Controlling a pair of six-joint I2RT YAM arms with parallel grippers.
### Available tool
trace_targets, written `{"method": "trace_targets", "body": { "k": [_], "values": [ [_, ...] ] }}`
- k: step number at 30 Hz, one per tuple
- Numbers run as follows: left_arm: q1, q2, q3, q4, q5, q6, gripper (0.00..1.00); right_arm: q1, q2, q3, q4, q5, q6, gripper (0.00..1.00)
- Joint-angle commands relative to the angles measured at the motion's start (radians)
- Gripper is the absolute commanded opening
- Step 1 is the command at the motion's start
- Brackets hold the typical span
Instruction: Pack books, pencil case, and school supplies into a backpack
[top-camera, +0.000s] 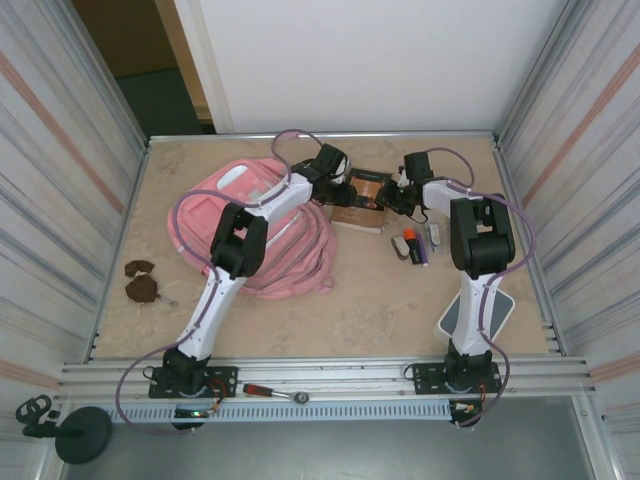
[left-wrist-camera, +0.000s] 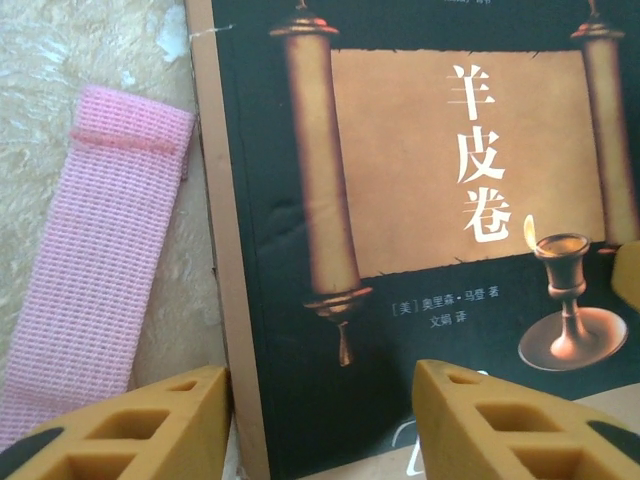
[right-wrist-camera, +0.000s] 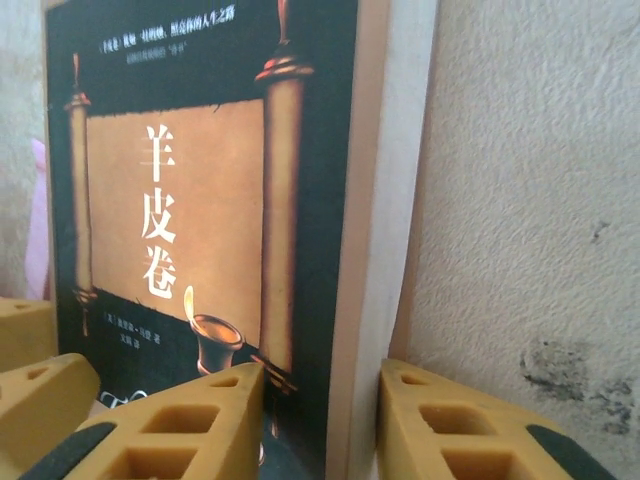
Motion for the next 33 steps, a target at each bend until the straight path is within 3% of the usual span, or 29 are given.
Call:
{"method": "trace_targets", "body": {
  "k": [1,4,6,11,16,22,30,33],
  "values": [
    [-0.027,0.035,0.026,-0.018,0.114,-0.029,0.48,0.014,0.023,-0.009,0.066,-0.067,0.052,0.18],
    [-0.024,0.023,0.015,-0.012,0.122,-0.034,0.48,0.010,-0.009,-0.027,0.086,-0.057,0.054,0.04],
    [-0.018,0.004,-0.003,0.008,0.148,-0.044,0.48,0.001,-0.036,-0.041,0.096,-0.055,0.053,0.00],
    [0.010,-0.110,-0.096,0.094,0.205,-0.076,0.54,-0.045,-0.136,-0.103,0.158,-0.123,0.083,0.00],
    [0.049,-0.345,-0.343,0.298,0.265,-0.137,0.66,-0.081,-0.252,-0.170,0.286,-0.264,0.176,0.00],
    [0.080,-0.627,-0.609,0.465,0.298,-0.174,0.73,-0.101,-0.390,-0.206,0.369,-0.372,0.266,0.00],
    [0.124,-0.939,-0.955,0.685,0.327,-0.282,0.82,-0.073,-0.626,-0.302,0.468,-0.462,0.334,0.00],
    [0.130,-0.995,-1.008,0.712,0.373,-0.315,0.85,-0.031,-0.719,-0.335,0.489,-0.466,0.339,0.00]
  ]
}}
